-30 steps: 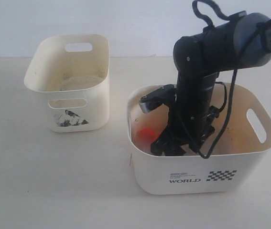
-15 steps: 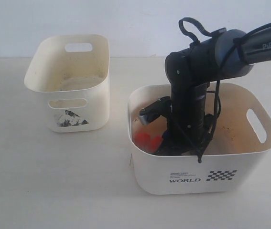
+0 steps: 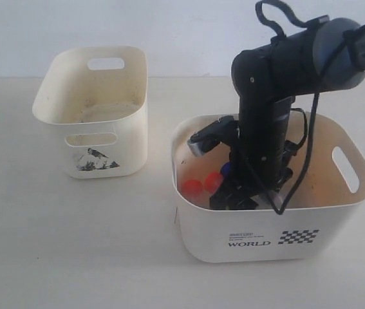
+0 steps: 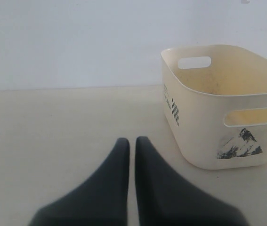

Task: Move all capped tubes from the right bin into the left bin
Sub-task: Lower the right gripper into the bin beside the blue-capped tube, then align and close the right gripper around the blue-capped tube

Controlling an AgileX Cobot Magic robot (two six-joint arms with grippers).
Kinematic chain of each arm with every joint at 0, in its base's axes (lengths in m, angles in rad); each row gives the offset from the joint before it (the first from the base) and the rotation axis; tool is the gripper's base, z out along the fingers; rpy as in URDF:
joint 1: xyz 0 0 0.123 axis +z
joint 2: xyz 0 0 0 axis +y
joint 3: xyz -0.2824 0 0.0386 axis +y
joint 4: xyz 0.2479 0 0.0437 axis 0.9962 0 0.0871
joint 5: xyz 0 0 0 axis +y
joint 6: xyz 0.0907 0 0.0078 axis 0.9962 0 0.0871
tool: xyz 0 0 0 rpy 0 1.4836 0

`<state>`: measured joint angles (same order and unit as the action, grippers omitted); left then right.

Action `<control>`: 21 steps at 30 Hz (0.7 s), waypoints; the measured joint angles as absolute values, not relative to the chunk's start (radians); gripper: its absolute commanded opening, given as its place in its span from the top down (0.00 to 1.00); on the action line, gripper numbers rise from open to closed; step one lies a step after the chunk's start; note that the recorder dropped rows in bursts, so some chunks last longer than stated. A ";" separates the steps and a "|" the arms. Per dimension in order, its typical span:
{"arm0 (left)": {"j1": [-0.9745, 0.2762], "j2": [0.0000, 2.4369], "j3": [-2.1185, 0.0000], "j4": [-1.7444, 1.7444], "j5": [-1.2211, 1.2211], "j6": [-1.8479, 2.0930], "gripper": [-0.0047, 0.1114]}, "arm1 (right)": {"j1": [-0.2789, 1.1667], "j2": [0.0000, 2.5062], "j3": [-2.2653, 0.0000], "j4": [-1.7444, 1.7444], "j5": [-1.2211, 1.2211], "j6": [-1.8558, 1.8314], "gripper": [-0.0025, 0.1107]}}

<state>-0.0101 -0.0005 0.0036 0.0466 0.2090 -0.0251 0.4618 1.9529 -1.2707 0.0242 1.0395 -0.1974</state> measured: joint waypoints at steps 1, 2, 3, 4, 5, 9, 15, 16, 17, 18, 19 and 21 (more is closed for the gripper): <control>-0.010 0.000 0.004 0.047 0.209 -0.025 0.92 | 0.462 1.941 -1.271 0.024 1.040 -0.197 0.98; -0.010 0.000 0.004 0.047 0.209 -0.025 0.92 | 0.462 1.929 -1.271 0.024 1.040 -0.197 0.98; -0.010 0.000 0.004 0.047 0.209 -0.025 0.92 | 0.462 1.920 -1.271 0.024 1.040 -0.200 0.98; -0.010 0.000 0.004 0.047 0.209 -0.025 0.92 | 0.462 1.910 -1.271 0.024 1.040 -0.200 0.98; -0.010 0.000 0.004 0.047 0.209 -0.025 0.92 | 0.462 1.900 -1.271 0.024 1.042 -0.200 0.98; -0.010 0.000 0.004 0.047 0.209 -0.025 0.92 | 0.462 1.869 -1.271 0.024 1.051 -0.204 0.98; -0.010 0.000 0.004 0.047 0.209 -0.025 0.92 | 0.462 1.819 -1.271 0.024 1.058 -0.223 0.98; -0.010 0.000 0.004 0.047 0.209 -0.025 0.92 | 0.462 1.812 -1.271 0.024 1.060 -0.228 0.98; -0.010 0.000 0.004 0.047 0.209 -0.025 0.92 | 0.462 1.803 -1.271 0.024 1.060 -0.231 0.98; -0.010 0.000 0.004 0.047 0.209 -0.025 0.92 | 0.462 1.798 -1.271 0.024 1.063 -0.233 0.98; -0.010 0.000 0.004 0.047 0.209 -0.025 0.92 | 0.462 1.792 -1.271 0.024 1.063 -0.235 0.98; -0.010 0.000 0.004 0.047 0.209 -0.025 0.92 | 0.462 1.786 -1.271 0.024 1.064 -0.235 0.98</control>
<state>-0.0101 -0.0005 0.0036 0.0466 0.2090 -0.0251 0.4618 1.7859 -1.2707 0.0242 1.0643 -0.2349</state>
